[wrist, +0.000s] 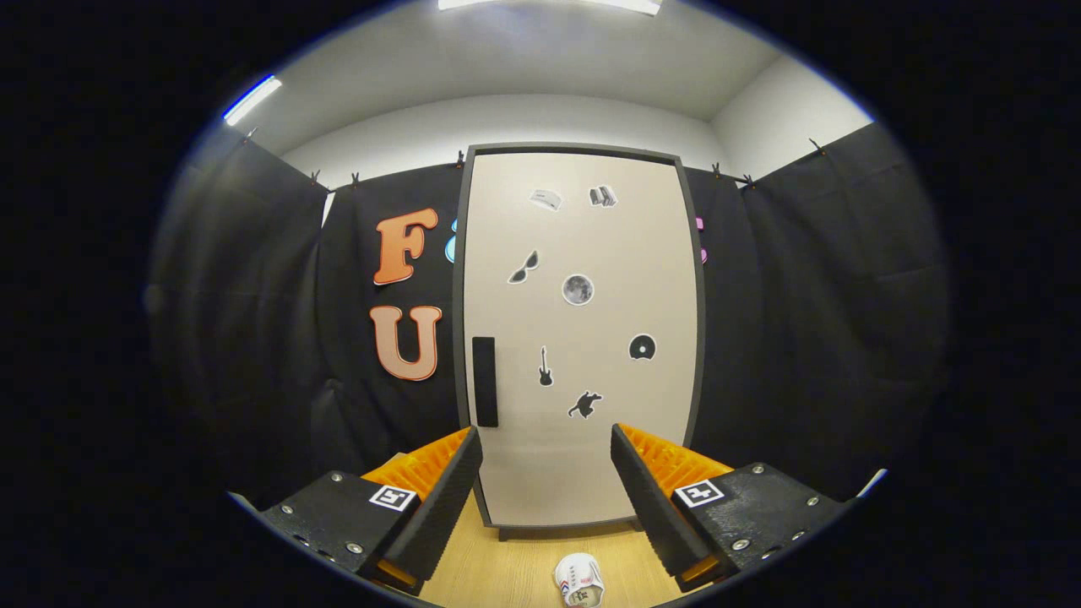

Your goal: Open the shoe cabinet door, grab the shoes and put them into the shoe cabinet, then close the shoe cabinet door.

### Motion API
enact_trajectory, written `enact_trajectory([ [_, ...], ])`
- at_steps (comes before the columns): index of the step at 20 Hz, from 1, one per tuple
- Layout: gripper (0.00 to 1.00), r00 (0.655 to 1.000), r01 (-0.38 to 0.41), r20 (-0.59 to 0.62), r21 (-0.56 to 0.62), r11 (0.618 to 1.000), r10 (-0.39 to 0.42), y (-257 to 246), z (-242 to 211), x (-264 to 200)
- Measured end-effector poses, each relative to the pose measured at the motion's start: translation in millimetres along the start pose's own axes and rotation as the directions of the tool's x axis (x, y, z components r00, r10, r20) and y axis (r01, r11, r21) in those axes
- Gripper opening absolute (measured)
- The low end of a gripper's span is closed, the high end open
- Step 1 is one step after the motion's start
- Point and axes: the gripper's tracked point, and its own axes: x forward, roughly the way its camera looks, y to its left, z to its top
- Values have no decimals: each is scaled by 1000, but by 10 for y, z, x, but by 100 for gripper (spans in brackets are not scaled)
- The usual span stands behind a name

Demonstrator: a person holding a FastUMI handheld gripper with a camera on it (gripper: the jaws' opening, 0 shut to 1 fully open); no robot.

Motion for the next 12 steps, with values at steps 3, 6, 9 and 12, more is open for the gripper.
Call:
enact_trajectory([
  [3,96,1000,-28,9,-8,1000,28,177,21,240],
  [6,96,998,-54,10,0,999,54,355,24,474],
  [9,96,998,-64,10,-7,998,64,494,1,742],
  [12,96,998,-71,2,-7,997,71,614,-51,1011],
])
